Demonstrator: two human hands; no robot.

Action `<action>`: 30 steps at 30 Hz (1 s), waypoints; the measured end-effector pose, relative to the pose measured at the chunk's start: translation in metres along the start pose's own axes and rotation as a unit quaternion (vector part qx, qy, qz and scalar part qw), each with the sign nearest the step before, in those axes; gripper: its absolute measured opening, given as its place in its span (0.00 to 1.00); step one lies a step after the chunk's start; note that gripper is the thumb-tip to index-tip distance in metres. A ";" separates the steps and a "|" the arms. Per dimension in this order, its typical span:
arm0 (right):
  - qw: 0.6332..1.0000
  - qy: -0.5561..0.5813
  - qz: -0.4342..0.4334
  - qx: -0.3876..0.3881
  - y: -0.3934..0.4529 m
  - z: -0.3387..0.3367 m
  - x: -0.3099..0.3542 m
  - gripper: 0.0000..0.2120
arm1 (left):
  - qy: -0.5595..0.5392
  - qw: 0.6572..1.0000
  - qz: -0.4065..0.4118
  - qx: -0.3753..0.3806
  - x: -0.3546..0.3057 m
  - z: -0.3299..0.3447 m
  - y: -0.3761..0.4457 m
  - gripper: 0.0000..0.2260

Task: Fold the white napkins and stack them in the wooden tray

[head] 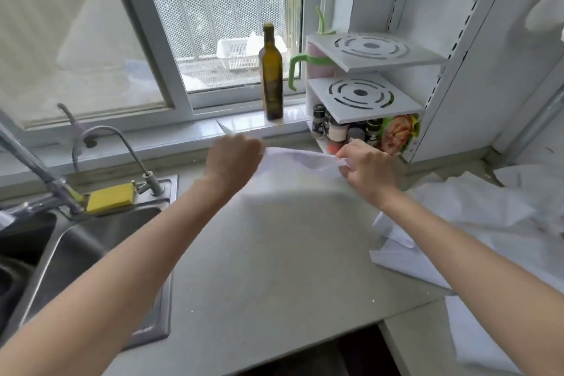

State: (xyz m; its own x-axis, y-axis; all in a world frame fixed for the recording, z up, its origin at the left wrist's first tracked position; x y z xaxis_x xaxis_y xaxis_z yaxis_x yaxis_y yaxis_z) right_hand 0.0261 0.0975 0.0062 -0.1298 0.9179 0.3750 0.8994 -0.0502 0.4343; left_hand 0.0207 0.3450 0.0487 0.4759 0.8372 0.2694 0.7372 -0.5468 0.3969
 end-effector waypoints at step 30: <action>0.763 -0.133 0.185 0.605 -0.117 0.115 -0.022 0.14 | -0.343 0.723 -0.130 0.585 -0.048 0.133 -0.162 0.09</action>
State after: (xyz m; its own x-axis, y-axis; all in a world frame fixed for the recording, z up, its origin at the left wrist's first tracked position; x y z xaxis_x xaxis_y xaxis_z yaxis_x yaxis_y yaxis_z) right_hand -0.0281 0.1287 -0.1468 0.1711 0.9845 0.0385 0.6023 -0.0736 -0.7949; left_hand -0.0577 0.3947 -0.1457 0.0792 0.9377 -0.3383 0.5545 -0.3235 -0.7667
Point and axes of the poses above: each hand's wrist, its own y-axis towards the middle knuckle, its own z-axis out of the palm, x = y × z, the point moved 2 cm from there along y, towards the middle knuckle, and after that the axes turned 14 degrees about z, right-handed, at the moved point
